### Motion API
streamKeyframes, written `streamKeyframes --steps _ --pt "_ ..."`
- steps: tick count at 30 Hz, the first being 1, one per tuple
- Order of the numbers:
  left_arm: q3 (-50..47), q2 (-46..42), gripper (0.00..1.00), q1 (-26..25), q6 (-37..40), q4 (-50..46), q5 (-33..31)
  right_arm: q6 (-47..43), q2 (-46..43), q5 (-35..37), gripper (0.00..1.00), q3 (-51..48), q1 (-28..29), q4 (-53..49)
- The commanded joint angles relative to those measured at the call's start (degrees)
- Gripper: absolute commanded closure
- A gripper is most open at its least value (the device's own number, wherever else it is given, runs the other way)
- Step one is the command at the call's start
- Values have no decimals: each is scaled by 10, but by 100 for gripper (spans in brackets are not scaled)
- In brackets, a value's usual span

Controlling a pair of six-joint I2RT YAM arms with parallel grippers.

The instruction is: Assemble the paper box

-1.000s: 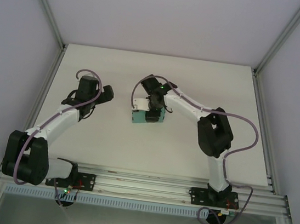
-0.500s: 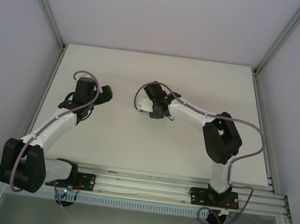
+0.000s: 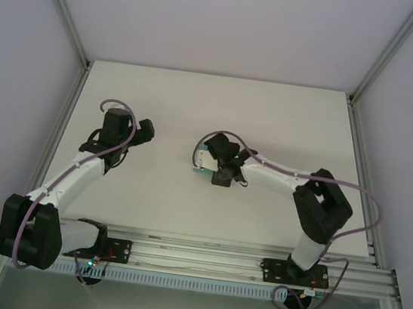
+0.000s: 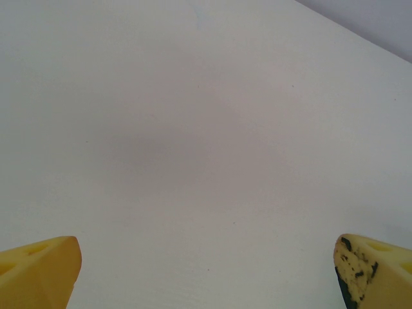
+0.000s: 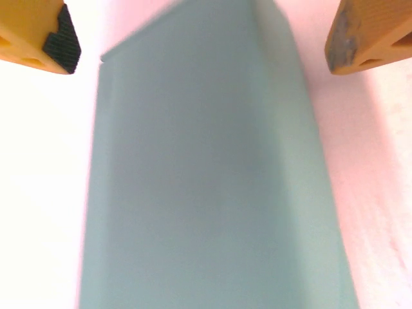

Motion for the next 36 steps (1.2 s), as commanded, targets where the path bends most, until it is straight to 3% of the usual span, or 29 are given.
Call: streamKeyframes --steps 1,6,10,14,16,22,25,29,31,35,36 --pt "-2 -12 0 6 12 -3 -3 40 -62 -19 0 -17 7 -10" --pt "3 -18 0 6 30 -1 -26 75 -154 -21 0 -60 5 10" --pt "-19 -19 0 7 60 53 -81 180 -221 -24 0 -100 -36 54" --pt "-49 -1 0 13 110 124 -145 350 -289 -45 0 -186 -150 153" --pt "-53 12 0 21 122 147 -160 397 -314 -39 0 -243 -198 211" --pt "-116 70 0 48 180 345 -186 538 -398 -56 0 -382 -354 381" --pt "-125 116 0 52 232 401 -175 535 -389 -67 0 -436 -399 460" --pt "-188 180 0 62 250 587 -153 546 -346 -69 0 -489 -428 607" --pt "-198 164 0 65 249 569 -117 561 -320 -90 0 -488 -439 647" --pt "-250 203 0 75 259 714 -87 539 -211 -109 0 -474 -441 720" --pt "-242 191 0 75 253 673 -89 542 -177 -99 0 -474 -442 746"
